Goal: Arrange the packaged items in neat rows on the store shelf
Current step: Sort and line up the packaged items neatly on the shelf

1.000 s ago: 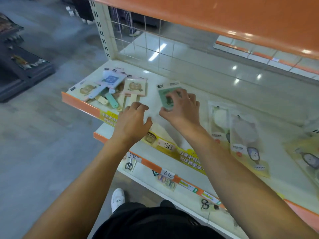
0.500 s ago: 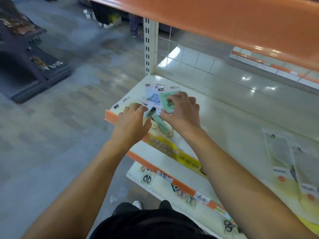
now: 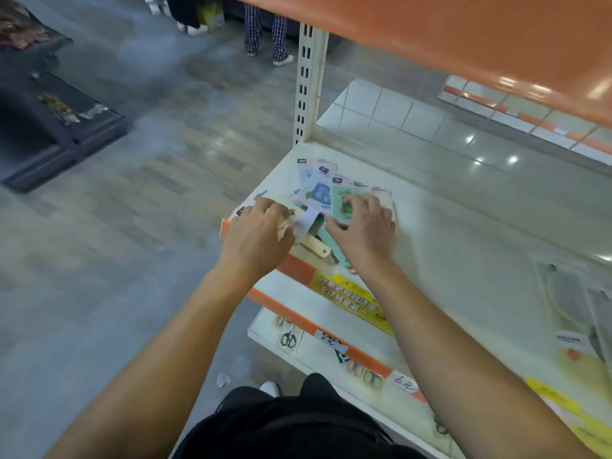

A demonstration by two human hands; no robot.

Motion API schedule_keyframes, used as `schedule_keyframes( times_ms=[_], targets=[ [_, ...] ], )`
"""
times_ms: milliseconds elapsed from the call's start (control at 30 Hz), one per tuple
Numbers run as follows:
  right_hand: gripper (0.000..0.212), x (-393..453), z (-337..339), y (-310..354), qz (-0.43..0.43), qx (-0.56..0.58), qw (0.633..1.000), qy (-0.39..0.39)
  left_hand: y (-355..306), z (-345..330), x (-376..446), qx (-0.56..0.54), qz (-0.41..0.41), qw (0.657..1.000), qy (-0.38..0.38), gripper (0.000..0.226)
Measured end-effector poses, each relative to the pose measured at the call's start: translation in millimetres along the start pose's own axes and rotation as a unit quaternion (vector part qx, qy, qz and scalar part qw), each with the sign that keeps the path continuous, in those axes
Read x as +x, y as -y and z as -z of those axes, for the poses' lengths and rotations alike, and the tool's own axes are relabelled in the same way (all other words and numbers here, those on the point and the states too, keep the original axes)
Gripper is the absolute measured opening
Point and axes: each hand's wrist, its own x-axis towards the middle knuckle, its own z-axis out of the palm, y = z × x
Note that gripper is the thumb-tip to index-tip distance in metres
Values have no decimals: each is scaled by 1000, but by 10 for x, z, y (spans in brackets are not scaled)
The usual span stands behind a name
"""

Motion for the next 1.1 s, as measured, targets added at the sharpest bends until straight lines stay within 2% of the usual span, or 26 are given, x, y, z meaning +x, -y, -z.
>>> schedule_keyframes(
  times_ms=[267, 500, 667, 733, 900, 1100],
  targets=[
    [58, 11, 53, -80, 34, -2, 999, 32, -188, -62, 82, -32, -28, 999, -4, 35],
    [53, -197, 138, -150, 22, 18, 999, 24, -244, -97, 28, -48, -64, 997, -19, 35],
    [42, -397, 222, -320, -6, 41, 999, -10, -358, -155, 63, -62, -106, 992, -25, 40],
    [39, -486, 282, -408, -29, 46, 998, -41, -478, -172, 83, -70, -125, 990, -14, 40],
    [39, -702, 474, -728, -83, 33, 995, -54, -838, -288, 52, -95, -176, 980, 24, 36],
    [39, -852, 684, -1096, -131, 29, 987, -86, -1246, -369, 0, -62, -192, 979, -21, 33]
  ],
)
